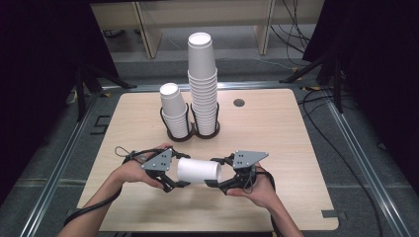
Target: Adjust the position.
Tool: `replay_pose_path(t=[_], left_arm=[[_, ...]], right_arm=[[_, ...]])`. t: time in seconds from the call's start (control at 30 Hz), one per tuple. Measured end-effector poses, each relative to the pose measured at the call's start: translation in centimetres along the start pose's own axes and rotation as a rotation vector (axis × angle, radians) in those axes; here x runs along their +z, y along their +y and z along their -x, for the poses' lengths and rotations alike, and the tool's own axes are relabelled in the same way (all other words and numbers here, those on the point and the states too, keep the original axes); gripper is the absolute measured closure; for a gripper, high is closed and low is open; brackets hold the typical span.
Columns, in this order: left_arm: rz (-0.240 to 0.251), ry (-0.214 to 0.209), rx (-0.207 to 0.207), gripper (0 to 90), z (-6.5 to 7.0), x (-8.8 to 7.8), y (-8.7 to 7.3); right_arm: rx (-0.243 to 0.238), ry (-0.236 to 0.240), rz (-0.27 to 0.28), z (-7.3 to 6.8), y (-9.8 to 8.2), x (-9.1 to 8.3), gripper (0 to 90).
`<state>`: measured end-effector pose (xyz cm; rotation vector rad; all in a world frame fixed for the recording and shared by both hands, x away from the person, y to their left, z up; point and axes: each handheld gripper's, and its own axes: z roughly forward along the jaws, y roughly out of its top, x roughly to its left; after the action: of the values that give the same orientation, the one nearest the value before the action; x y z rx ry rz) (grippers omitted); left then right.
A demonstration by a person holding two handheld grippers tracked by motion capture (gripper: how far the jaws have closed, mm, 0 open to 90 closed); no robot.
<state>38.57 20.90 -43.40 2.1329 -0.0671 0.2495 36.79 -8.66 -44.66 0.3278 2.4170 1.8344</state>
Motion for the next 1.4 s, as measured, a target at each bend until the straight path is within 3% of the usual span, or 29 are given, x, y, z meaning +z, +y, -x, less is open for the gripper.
replay_pose_path(t=[0.23, 0.3, 0.4, 0.47, 0.5, 0.53, 0.57, 0.6, 0.63, 0.7, 0.73, 0.77, 0.8, 0.83, 0.87, 0.9, 0.93, 0.97, 1.0, 1.03, 1.07, 1.1, 1.13, 1.2, 1.3, 1.33, 1.4], left_arm=[[-0.02, 0.002, -0.001, 16.7, -0.1, -0.1, 0.2], [-0.049, 0.007, 0.007, 16.7, -0.1, -0.3, 0.5], [-0.072, 0.01, 0.006, 16.9, -0.2, -0.5, 0.8], [-0.089, 0.009, 0.007, 16.9, -0.2, -0.6, 1.0], [-0.118, 0.011, 0.024, 16.9, -0.3, -0.7, 1.2], [-0.15, 0.015, 0.027, 16.9, -0.4, -0.9, 1.5], [-0.15, 0.015, 0.027, 16.9, -0.4, -0.9, 1.5], [-0.186, 0.011, 0.041, 16.9, -0.5, -1.0, 2.0], [-0.186, 0.011, 0.041, 16.8, -0.5, -1.0, 2.0], [-0.251, 0.026, 0.07, 16.7, -0.7, -1.1, 2.7], [-0.251, 0.026, 0.07, 16.7, -0.7, -1.1, 2.7], [-0.321, 0.019, 0.099, 16.6, -0.9, -1.3, 3.2], [-0.321, 0.019, 0.099, 16.6, -0.9, -1.3, 3.2], [-0.383, 0.027, 0.11, 16.6, -1.1, -1.3, 3.6], [-0.383, 0.027, 0.11, 16.6, -1.1, -1.3, 3.6], [-0.44, 0.018, 0.122, 16.6, -1.3, -1.3, 4.1], [-0.44, 0.018, 0.122, 16.6, -1.3, -1.3, 4.1], [-0.484, 0.023, 0.141, 16.6, -1.5, -1.4, 4.6], [-0.484, 0.023, 0.141, 16.6, -1.5, -1.4, 4.6], [-0.525, 0.008, 0.158, 16.6, -1.7, -1.4, 5.2], [-0.525, 0.008, 0.158, 16.7, -1.7, -1.4, 5.2], [-0.565, 0.006, 0.174, 16.7, -1.9, -1.4, 5.6], [-0.565, 0.006, 0.174, 16.7, -1.9, -1.4, 5.6], [-0.616, -0.002, 0.191, 16.8, -2.1, -1.2, 6.1], [-0.624, -0.01, 0.198, 16.9, -2.1, -1.0, 6.4], [-0.627, -0.019, 0.197, 16.9, -2.1, -0.9, 6.5], [-0.656, -0.022, 0.208, 17.0, -2.2, -0.7, 6.8]], right_arm=[[0.021, -0.002, -0.016, -0.1, 0.0, 0.1, 24.8], [0.031, 0.003, -0.006, -0.1, -0.1, 0.2, 19.2], [0.023, -0.044, -0.023, 0.0, 0.0, 0.0, 15.5], [0.027, -0.044, -0.033, 0.0, 0.0, -0.1, 15.5], [0.036, -0.034, -0.041, 0.0, 0.0, -0.2, 15.4], [0.032, -0.056, -0.038, 0.0, 0.2, -0.4, 15.3], [0.013, -0.066, -0.045, 0.1, 0.3, -0.6, 15.2], [0.02, -0.06, -0.039, 0.0, 0.3, -0.6, 15.3], [0.02, -0.06, -0.039, 0.0, 0.3, -0.6, 15.3], [0.015, -0.087, -0.079, 0.0, 0.6, -1.1, 15.2], [0.015, -0.087, -0.079, 0.0, 0.6, -1.1, 15.2], [0.021, -0.102, -0.095, -0.1, 0.5, -1.4, 15.2], [0.021, -0.102, -0.095, -0.1, 0.5, -1.4, 15.2], [0.008, -0.121, -0.118, 0.0, 0.5, -1.7, 15.3], [0.008, -0.121, -0.118, 0.0, 0.5, -1.7, 15.3], [0.024, -0.124, -0.145, -0.1, 0.4, -2.0, 15.5], [0.024, -0.124, -0.145, -0.1, 0.4, -2.0, 15.5], [0.013, -0.151, -0.167, 0.0, 0.5, -2.2, 15.5], [0.011, -0.155, -0.17, 0.0, 0.5, -2.3, 15.6], [0.017, -0.16, -0.175, 0.0, 0.5, -2.4, 15.6], [0.017, -0.16, -0.175, 0.0, 0.5, -2.4, 15.6], [0.015, -0.169, -0.177, 0.0, 0.5, -2.4, 15.9], [0.015, -0.169, -0.177, 0.0, 0.5, -2.4, 15.9], [0.011, -0.169, -0.199, 0.2, 0.6, -2.4, 16.8], [0.023, -0.178, -0.21, 0.0, 0.6, -2.2, 20.9], [0.007, -0.185, -0.229, 0.1, 0.7, -2.1, 21.2], [0.005, -0.183, -0.235, 0.1, 0.7, -2.0, 21.4]])
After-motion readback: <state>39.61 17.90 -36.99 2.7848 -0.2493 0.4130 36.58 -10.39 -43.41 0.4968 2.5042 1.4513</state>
